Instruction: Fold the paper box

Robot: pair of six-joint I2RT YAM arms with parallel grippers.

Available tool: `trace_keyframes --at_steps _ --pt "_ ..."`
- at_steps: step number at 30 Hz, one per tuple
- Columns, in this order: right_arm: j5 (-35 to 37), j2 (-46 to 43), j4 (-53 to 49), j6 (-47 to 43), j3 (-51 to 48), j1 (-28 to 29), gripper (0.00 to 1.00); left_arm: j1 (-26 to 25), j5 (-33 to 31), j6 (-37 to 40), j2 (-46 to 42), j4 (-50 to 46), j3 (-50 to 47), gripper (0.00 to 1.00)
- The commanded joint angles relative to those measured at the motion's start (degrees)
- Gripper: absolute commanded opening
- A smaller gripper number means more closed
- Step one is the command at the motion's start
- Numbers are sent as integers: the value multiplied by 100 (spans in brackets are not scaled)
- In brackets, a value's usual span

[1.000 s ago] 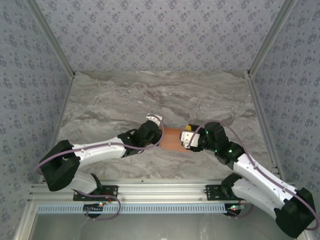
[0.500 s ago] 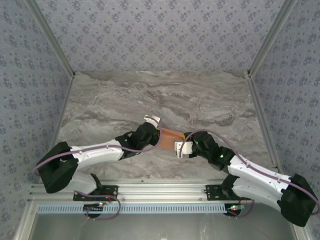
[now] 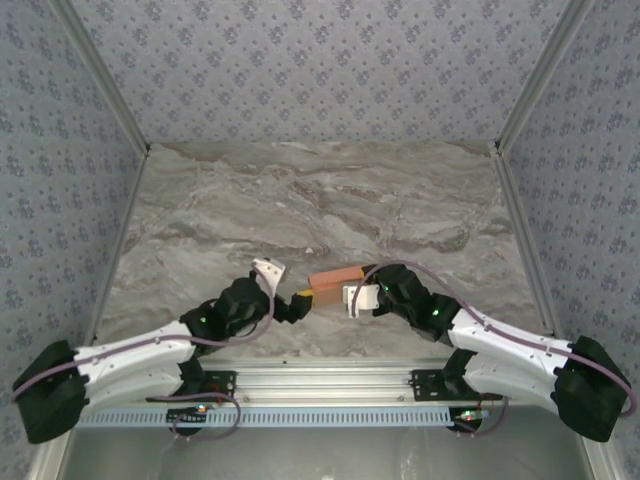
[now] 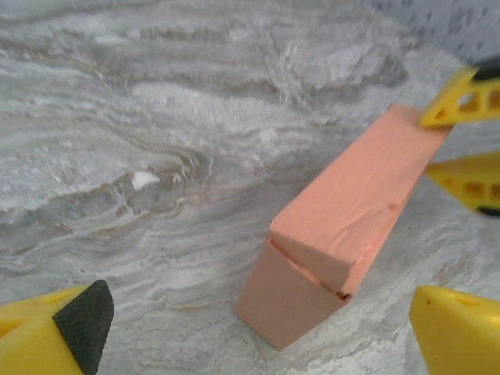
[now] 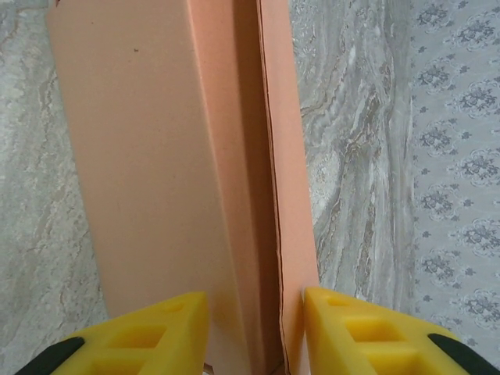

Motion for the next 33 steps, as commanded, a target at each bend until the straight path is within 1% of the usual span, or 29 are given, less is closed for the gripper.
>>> trace_keyframes --at_steps 1,3,5,7,10,13,15,17,19,22,24,26,27,29,30,31,33 --pt "-77 102 -449 6 -181 76 38 348 213 -252 -291 -250 267 99" --pt "-58 101 -492 -30 -144 67 38 666 757 -586 -160 -212 355 99" --pt "-70 84 -517 -30 -143 59 38 882 919 -1048 151 -334 523 99" --pt "-89 84 -515 -24 -156 59 38 1103 1391 -1304 628 -401 734 99" --pt "-136 126 -489 -22 -149 63 38 1154 1946 -1373 1340 -362 1039 99" --pt "-211 158 -506 30 -120 41 37 1150 2275 -1489 1917 -249 1223 99" --pt "-177 178 -514 66 -113 41 37 1146 2409 -1566 2076 -36 1178 99" --pt "-141 188 -540 86 -98 41 37 1150 2343 -1577 2119 67 1080 99" --pt "-140 202 -542 114 -85 9 37 1151 2122 -1509 2076 118 919 99" --pt "-354 258 -515 227 -12 -174 38 1131 1684 -1412 2023 424 475 99" --pt "-527 239 -556 329 75 -271 40 1130 1411 -1270 2101 447 326 99" --pt "-876 114 -695 401 144 -375 44 1128 1317 -1072 2269 448 305 99" --pt "-1198 21 -771 488 180 -460 48 1126 1282 -1016 2378 483 299 99" --pt "-2020 -234 -854 877 272 -682 62 1125 1193 -1069 2532 593 265 99" --pt "-2585 -397 -976 1087 379 -843 65 1124 1175 -1094 2592 664 248 99" --pt "-3104 -519 -1025 1363 481 -1036 65 1122 1164 -1107 2630 682 254 99" --pt "-3705 -745 -807 2132 585 -1406 65 1123 1141 -1101 2655 664 273 99"
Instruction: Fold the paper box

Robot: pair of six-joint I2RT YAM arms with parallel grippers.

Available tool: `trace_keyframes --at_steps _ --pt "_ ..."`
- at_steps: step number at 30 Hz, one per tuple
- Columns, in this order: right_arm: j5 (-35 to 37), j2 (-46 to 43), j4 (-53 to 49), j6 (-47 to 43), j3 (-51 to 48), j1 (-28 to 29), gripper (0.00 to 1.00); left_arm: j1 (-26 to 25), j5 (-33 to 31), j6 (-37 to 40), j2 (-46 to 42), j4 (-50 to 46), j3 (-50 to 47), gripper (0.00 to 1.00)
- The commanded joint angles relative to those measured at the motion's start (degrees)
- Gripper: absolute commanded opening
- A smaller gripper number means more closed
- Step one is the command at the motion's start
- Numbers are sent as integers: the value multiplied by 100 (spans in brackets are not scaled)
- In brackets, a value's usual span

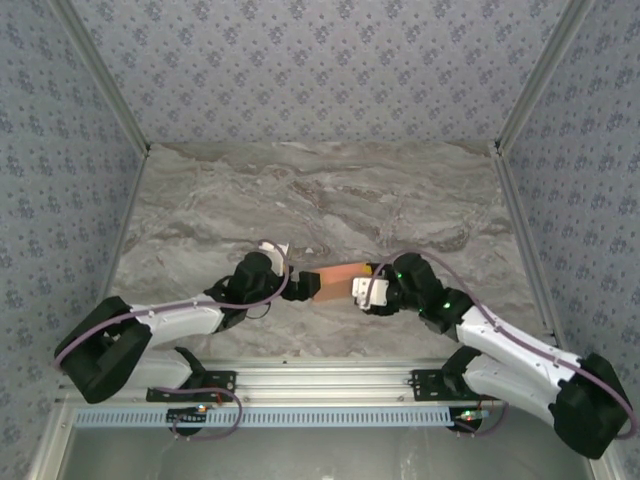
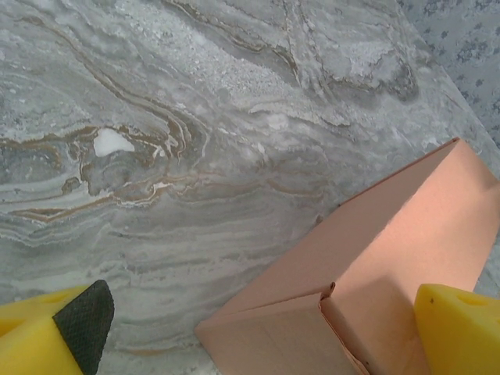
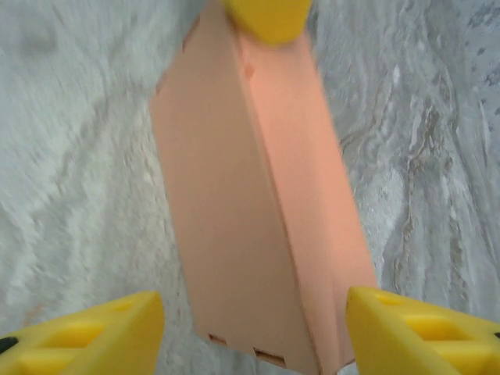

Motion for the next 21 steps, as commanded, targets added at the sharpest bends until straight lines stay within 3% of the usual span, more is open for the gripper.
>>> trace_keyframes --at_steps 1,3,6,11,14,21 --pt "-1761 -400 158 1500 359 -562 65 4 -450 232 214 -605 -237 99" --pt "-2190 -486 811 2292 245 -935 65 2 -507 214 177 -628 -262 99" --pt "-2105 -116 2543 3861 -57 -1428 60 6 -584 217 137 -645 -294 99" --pt "-1092 876 4680 5038 -392 -1501 59 4 -632 172 177 -638 -319 99" --pt "-811 1458 5319 5105 -311 -1403 58 2 -618 160 279 -617 -292 99" --pt "-1046 2734 6181 4526 -628 -1312 57 4 -557 203 497 -603 -169 99"
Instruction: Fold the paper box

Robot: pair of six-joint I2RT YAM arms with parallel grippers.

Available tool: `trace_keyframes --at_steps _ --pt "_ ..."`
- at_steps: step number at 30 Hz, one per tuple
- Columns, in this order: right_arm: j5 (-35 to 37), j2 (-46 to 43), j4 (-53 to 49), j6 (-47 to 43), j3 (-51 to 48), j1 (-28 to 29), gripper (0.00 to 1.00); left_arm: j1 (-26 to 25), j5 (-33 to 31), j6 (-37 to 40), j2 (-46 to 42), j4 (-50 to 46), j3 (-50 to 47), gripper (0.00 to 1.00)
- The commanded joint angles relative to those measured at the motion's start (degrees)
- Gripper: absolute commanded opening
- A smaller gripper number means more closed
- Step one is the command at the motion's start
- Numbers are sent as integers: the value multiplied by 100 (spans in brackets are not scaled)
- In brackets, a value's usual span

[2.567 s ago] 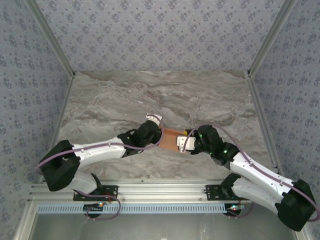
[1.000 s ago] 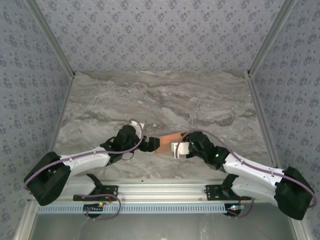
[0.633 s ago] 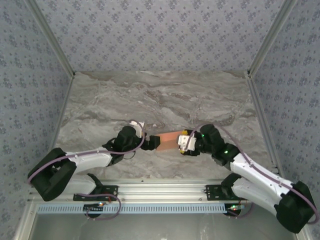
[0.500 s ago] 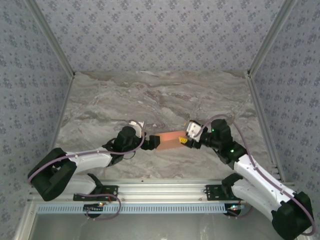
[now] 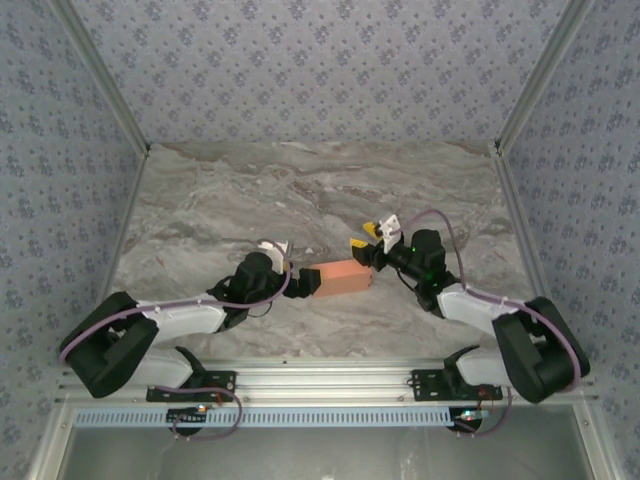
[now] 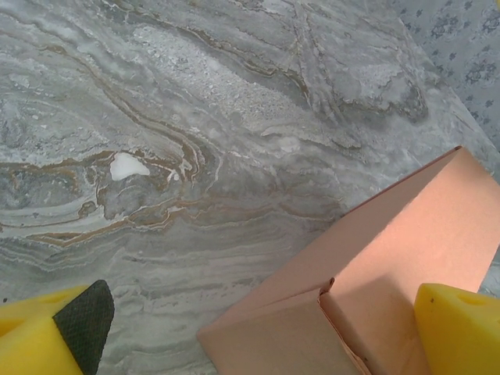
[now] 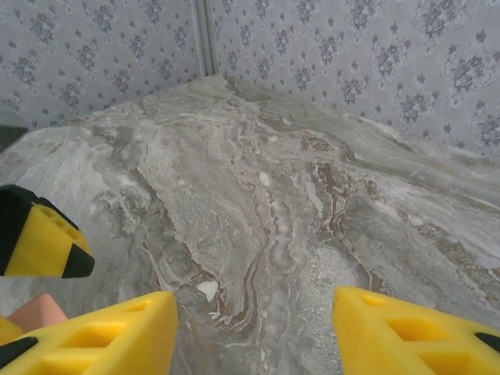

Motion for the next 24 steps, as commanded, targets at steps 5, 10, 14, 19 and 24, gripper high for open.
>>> trace_keyframes --at_steps 5,10,14,19,24 --pt "-150 943 1452 -353 -684 -76 57 3 -264 244 258 -939 -171 99" --pt "-603 546 1208 -332 -427 -223 59 5 -245 239 318 -910 -167 99" --pt "-938 230 526 -622 133 -275 59 8 -246 252 371 -943 -125 99" --pt "-1452 967 807 -801 46 -553 59 6 -117 342 457 -774 -132 99" --pt "-1582 1788 1680 -868 -405 -640 58 11 -104 351 360 -716 -181 99"
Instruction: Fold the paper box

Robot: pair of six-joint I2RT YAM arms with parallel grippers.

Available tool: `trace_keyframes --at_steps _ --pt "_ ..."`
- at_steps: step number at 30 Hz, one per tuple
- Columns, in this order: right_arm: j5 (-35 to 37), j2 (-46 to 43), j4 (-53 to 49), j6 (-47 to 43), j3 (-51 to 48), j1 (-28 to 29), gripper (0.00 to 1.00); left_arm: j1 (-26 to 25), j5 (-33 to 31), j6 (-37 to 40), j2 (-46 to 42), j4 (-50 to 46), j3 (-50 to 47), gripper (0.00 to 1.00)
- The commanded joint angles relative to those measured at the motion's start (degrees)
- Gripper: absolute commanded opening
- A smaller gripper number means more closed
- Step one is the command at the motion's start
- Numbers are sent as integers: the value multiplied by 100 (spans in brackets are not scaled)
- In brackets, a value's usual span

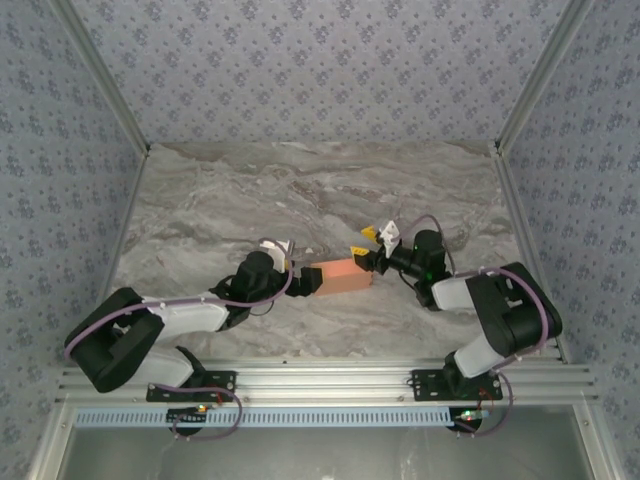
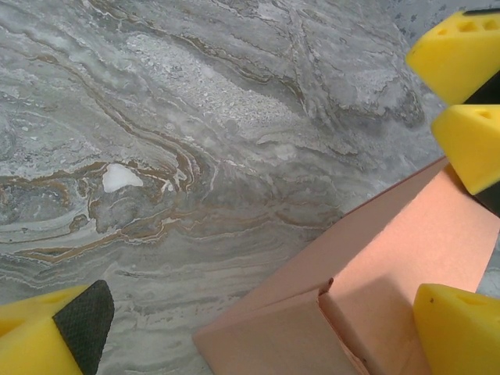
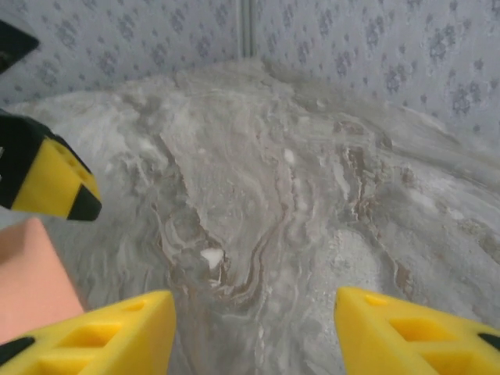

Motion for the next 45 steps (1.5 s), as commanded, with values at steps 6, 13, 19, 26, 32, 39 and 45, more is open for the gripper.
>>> trace_keyframes --at_steps 6,13,19,26,32,39,45 --pt "-288 521 150 -312 -163 -57 56 14 -45 509 -191 -1206 65 99" --pt "-285 481 37 -356 -114 -103 56 33 32 598 -1131 -1386 167 99" --pt "-241 462 -3 -290 -102 -101 56 39 -91 774 -603 -1112 -102 99" --pt "-144 177 -258 -178 26 -93 56 33 -135 646 -123 -916 -303 99" --pt "-182 -488 -827 -174 368 16 56 35 -182 641 -131 -988 -322 99" --pt "-988 -1146 -2363 -670 1086 346 65 38 -222 735 -197 -1054 -312 99" --pt "-456 -1233 -8462 -5263 3190 1067 74 33 -231 764 -63 -976 -309 99"
